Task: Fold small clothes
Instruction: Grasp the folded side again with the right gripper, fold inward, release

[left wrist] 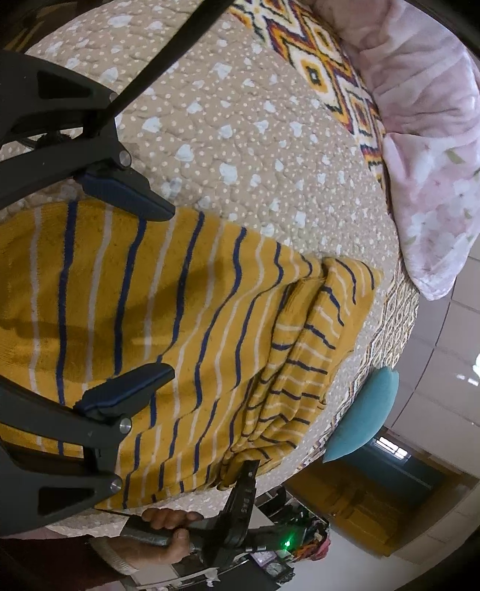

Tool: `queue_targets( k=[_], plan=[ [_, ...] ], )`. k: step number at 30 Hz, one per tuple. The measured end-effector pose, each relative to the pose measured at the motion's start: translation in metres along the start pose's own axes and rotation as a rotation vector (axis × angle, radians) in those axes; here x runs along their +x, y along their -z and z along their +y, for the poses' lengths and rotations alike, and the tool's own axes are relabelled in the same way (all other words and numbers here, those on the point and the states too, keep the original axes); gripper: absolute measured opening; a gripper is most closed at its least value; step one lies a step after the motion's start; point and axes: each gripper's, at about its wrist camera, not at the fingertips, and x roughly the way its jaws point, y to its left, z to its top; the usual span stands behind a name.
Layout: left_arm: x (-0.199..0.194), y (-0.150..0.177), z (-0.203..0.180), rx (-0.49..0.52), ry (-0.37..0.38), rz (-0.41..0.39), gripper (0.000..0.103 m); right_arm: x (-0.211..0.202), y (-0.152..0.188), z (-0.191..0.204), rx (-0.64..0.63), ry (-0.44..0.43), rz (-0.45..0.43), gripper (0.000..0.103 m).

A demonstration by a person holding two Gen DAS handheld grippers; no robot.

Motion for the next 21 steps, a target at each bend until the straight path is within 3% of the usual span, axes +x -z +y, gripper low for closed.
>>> queue_targets(
  k=[2, 3, 6, 12, 21],
  plan=[
    [0.0, 0.001, 0.0, 0.002, 0.0, -0.001, 0.078, -0.007, -0.001, -0.006, 0.038, -0.002, -0.016, 0.005],
    [0.001, 0.001, 0.0, 0.006, -0.002, 0.0, 0.078, -0.013, -0.002, -0.011, 0.053, 0.013, -0.034, 0.012],
    [0.002, 0.001, -0.001, 0.008, -0.002, 0.004, 0.078, -0.016, -0.004, -0.019, 0.075, 0.047, -0.055, 0.047],
    [0.004, 0.002, -0.003, 0.013, 0.001, 0.01, 0.078, 0.003, -0.005, -0.016, 0.1, 0.001, -0.028, 0.047],
    [0.006, 0.004, -0.004, 0.018, 0.002, 0.013, 0.078, -0.005, 0.004, 0.012, -0.009, 0.068, -0.082, 0.042]
  ],
)
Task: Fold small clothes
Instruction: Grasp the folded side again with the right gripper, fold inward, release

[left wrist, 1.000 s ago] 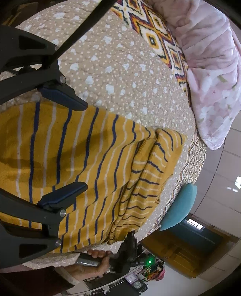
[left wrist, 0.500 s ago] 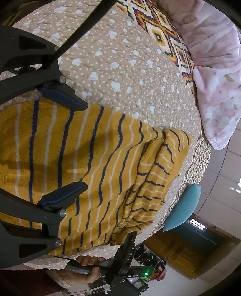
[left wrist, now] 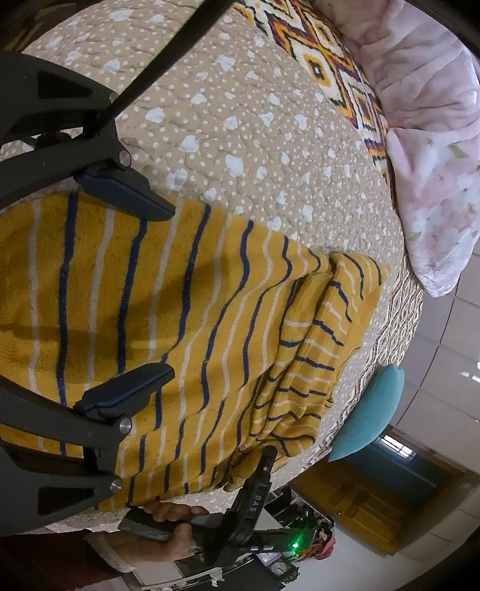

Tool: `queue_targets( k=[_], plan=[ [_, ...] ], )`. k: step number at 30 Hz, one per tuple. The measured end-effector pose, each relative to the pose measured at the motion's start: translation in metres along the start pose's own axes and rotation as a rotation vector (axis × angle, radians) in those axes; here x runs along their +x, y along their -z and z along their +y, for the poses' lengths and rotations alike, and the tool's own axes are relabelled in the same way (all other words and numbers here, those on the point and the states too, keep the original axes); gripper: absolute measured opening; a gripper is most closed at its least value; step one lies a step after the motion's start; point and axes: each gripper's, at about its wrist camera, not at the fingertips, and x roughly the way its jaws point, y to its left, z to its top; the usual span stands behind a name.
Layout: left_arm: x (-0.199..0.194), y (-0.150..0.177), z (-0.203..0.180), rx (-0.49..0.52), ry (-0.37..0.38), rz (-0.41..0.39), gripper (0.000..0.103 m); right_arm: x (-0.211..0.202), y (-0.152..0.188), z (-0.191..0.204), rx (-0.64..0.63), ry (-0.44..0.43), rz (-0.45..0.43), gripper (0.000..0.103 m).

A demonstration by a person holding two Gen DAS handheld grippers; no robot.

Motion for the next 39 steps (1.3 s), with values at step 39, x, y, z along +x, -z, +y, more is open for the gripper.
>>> queue_targets(
  k=[39],
  plan=[
    [0.004, 0.006, 0.063, -0.14, 0.257, 0.076, 0.064, -0.113, 0.183, -0.034, 0.409, -0.177, 0.052, 0.053]
  ],
)
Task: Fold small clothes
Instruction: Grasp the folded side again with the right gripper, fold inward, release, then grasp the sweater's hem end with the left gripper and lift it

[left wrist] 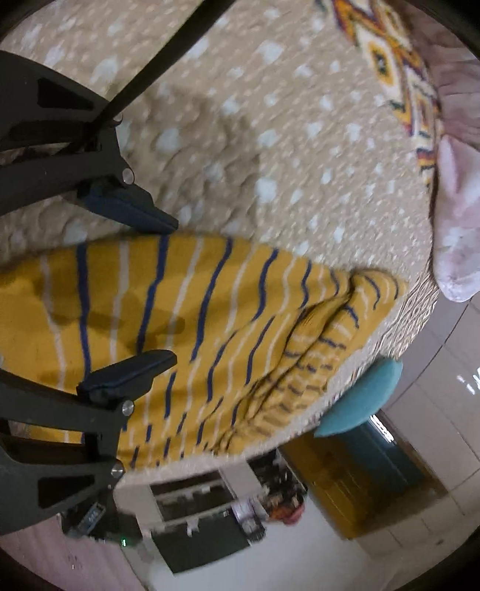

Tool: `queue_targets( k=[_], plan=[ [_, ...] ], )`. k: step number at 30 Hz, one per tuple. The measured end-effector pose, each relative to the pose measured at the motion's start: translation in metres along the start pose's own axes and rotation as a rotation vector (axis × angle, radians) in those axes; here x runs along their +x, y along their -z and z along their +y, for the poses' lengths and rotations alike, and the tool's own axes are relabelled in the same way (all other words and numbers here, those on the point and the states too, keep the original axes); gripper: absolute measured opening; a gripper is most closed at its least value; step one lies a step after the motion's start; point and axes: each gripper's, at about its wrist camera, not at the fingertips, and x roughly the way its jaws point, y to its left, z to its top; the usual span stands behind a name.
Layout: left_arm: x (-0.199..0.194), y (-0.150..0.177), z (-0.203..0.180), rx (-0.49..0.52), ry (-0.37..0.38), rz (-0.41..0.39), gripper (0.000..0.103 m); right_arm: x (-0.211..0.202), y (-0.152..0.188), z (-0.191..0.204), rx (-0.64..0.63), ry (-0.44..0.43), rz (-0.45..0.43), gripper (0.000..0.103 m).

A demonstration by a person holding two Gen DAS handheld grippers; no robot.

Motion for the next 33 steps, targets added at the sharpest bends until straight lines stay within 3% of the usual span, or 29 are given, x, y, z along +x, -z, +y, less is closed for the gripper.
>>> queue_targets(
  k=[4, 10, 15, 23, 24, 25, 26, 27, 29, 33],
  plan=[
    [-0.007, 0.017, -0.01, 0.024, 0.013, 0.005, 0.061, 0.013, 0.019, -0.002, 0.088, -0.17, 0.011, 0.053],
    [-0.015, 0.045, -0.022, 0.039, 0.034, -0.006, 0.061, 0.017, 0.04, 0.008, 0.103, -0.247, -0.008, 0.053],
    [-0.009, 0.057, -0.033, 0.027, 0.097, 0.023, 0.061, 0.014, 0.053, 0.013, 0.093, -0.25, -0.011, 0.053],
    [0.003, 0.043, -0.033, -0.088, 0.063, -0.002, 0.06, 0.02, 0.067, 0.035, 0.038, -0.157, -0.027, 0.053],
    [0.004, 0.043, -0.033, -0.097, 0.043, -0.001, 0.05, 0.021, 0.069, 0.037, 0.042, -0.158, -0.026, 0.053],
    [0.005, 0.042, -0.033, -0.095, 0.016, 0.005, 0.026, 0.021, 0.07, 0.038, 0.043, -0.156, -0.029, 0.053],
    [0.006, 0.041, -0.032, -0.088, -0.016, 0.019, 0.011, 0.022, 0.071, 0.039, 0.041, -0.151, -0.032, 0.052],
    [0.008, 0.04, -0.029, -0.087, -0.041, 0.035, 0.007, 0.022, 0.073, 0.041, 0.034, -0.135, -0.035, 0.045],
    [0.005, 0.04, -0.017, -0.142, -0.006, 0.043, 0.007, 0.023, 0.072, 0.043, 0.017, -0.068, -0.035, 0.021],
    [-0.019, 0.043, -0.013, -0.129, -0.034, 0.011, 0.006, 0.021, 0.067, 0.032, 0.045, -0.109, -0.007, 0.012]
  ],
)
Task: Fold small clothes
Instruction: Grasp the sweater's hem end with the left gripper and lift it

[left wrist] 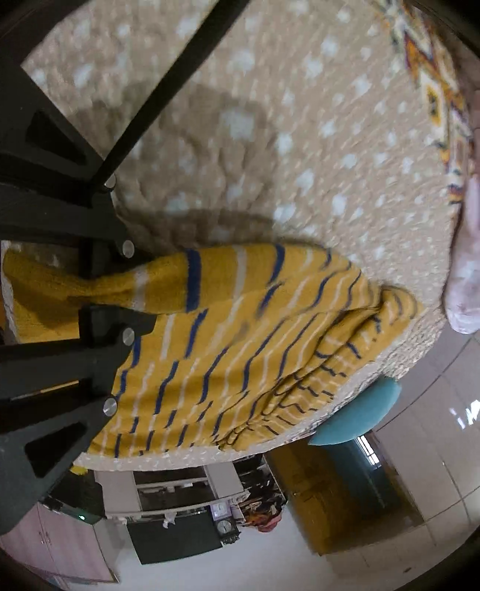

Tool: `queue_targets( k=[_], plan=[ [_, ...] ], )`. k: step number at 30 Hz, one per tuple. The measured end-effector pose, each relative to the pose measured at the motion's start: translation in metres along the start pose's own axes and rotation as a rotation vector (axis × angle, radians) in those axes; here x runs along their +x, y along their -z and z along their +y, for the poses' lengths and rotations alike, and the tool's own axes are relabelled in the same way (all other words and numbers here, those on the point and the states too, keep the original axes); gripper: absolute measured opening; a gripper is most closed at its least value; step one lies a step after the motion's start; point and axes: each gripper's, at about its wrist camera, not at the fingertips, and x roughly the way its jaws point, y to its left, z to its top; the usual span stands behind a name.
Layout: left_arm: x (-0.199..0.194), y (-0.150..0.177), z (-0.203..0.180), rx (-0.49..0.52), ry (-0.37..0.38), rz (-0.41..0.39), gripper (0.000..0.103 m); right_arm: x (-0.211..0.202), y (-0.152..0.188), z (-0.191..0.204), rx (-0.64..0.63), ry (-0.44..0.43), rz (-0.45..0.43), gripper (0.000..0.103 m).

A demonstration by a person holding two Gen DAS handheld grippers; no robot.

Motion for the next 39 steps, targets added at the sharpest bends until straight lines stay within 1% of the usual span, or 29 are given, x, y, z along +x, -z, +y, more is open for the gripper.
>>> queue_targets(
  k=[3, 8, 10, 12, 15, 17, 20, 23, 28, 30, 33, 37, 39],
  plan=[
    [-0.026, 0.011, -0.002, 0.039, -0.008, -0.025, 0.006, -0.012, 0.003, 0.002, -0.032, -0.039, 0.02, 0.011],
    [-0.053, 0.041, -0.004, 0.079, 0.007, -0.019, 0.006, -0.041, 0.024, 0.009, -0.099, -0.073, 0.063, 0.01],
    [-0.056, 0.054, -0.005, 0.102, 0.007, -0.01, 0.006, -0.044, 0.037, 0.008, -0.11, -0.065, 0.091, 0.01],
    [-0.054, 0.064, -0.002, 0.116, -0.006, 0.0, 0.006, -0.042, 0.045, 0.004, -0.115, -0.033, 0.107, 0.01],
    [-0.053, 0.063, 0.006, 0.102, -0.018, -0.003, 0.006, -0.044, 0.045, -0.005, -0.075, -0.044, 0.1, 0.011],
    [-0.055, 0.057, 0.006, 0.098, -0.013, -0.012, 0.006, -0.046, 0.04, -0.005, -0.082, -0.042, 0.094, 0.011],
    [-0.058, 0.041, -0.004, 0.138, -0.029, -0.053, 0.006, -0.047, 0.028, 0.006, -0.113, -0.058, 0.09, 0.011],
    [-0.062, 0.022, -0.017, 0.159, -0.015, -0.095, 0.006, -0.049, 0.008, 0.022, -0.142, -0.088, 0.066, 0.011],
    [-0.056, -0.027, -0.041, 0.17, -0.001, -0.152, 0.006, -0.047, -0.046, 0.051, -0.186, -0.092, -0.031, 0.011],
    [-0.05, -0.052, -0.051, 0.174, -0.016, -0.179, 0.006, -0.046, -0.07, 0.059, -0.196, -0.074, -0.074, 0.011],
    [-0.042, -0.088, -0.064, 0.169, -0.021, -0.209, 0.006, -0.037, -0.105, 0.067, -0.181, -0.062, -0.117, 0.011],
    [-0.029, -0.131, -0.084, 0.191, -0.032, -0.224, 0.006, -0.025, -0.143, 0.074, -0.173, -0.018, -0.163, 0.011],
    [-0.02, -0.148, -0.091, 0.198, -0.036, -0.225, 0.006, -0.016, -0.162, 0.071, -0.139, -0.018, -0.169, 0.011]
  ],
)
